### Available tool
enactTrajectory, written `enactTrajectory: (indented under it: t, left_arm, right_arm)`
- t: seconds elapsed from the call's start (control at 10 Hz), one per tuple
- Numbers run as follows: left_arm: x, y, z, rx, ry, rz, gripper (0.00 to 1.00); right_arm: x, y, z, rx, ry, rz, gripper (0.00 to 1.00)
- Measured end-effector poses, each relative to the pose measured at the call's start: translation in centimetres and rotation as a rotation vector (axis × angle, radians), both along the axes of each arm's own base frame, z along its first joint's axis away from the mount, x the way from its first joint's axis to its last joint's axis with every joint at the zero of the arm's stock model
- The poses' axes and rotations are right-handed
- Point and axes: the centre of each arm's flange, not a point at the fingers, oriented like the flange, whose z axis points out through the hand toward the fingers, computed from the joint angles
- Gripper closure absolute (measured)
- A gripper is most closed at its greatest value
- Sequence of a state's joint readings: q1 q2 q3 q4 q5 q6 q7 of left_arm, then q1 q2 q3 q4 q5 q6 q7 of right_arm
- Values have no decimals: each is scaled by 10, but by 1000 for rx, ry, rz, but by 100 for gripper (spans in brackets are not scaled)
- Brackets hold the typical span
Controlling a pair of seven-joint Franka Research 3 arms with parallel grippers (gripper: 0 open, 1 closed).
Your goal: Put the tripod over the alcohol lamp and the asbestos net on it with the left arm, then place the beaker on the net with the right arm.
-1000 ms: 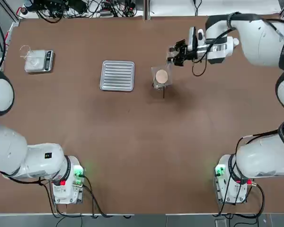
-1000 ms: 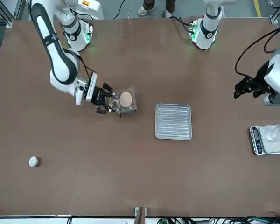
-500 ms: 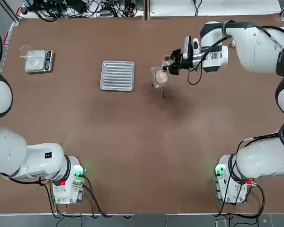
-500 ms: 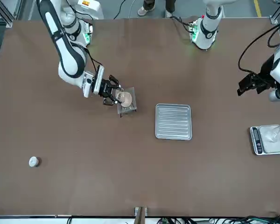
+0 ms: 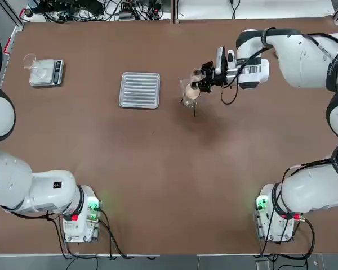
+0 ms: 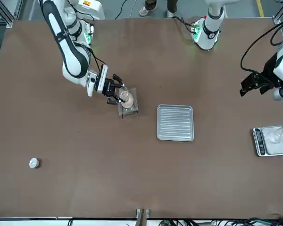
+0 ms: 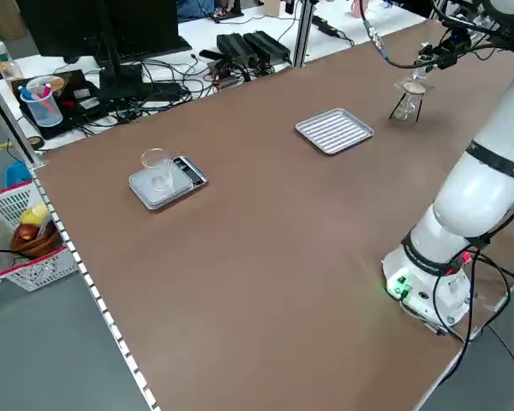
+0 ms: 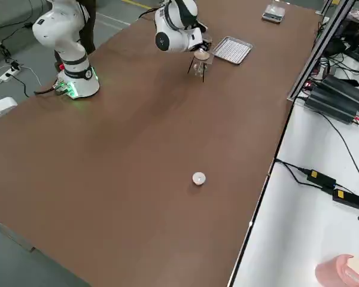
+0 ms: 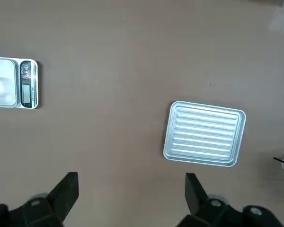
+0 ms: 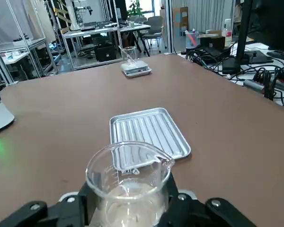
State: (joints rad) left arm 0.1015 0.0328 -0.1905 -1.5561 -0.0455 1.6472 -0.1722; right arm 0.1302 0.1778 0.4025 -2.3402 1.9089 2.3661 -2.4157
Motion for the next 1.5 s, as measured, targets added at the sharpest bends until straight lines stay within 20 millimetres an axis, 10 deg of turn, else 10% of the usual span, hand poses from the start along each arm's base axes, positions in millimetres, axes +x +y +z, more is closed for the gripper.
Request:
enactTrajectory:
  t: [1.5]
  left_arm:
    - [1, 0, -1, 10, 1, 0, 1]
  right_arm:
    - [4, 3, -23, -6, 14, -28, 41]
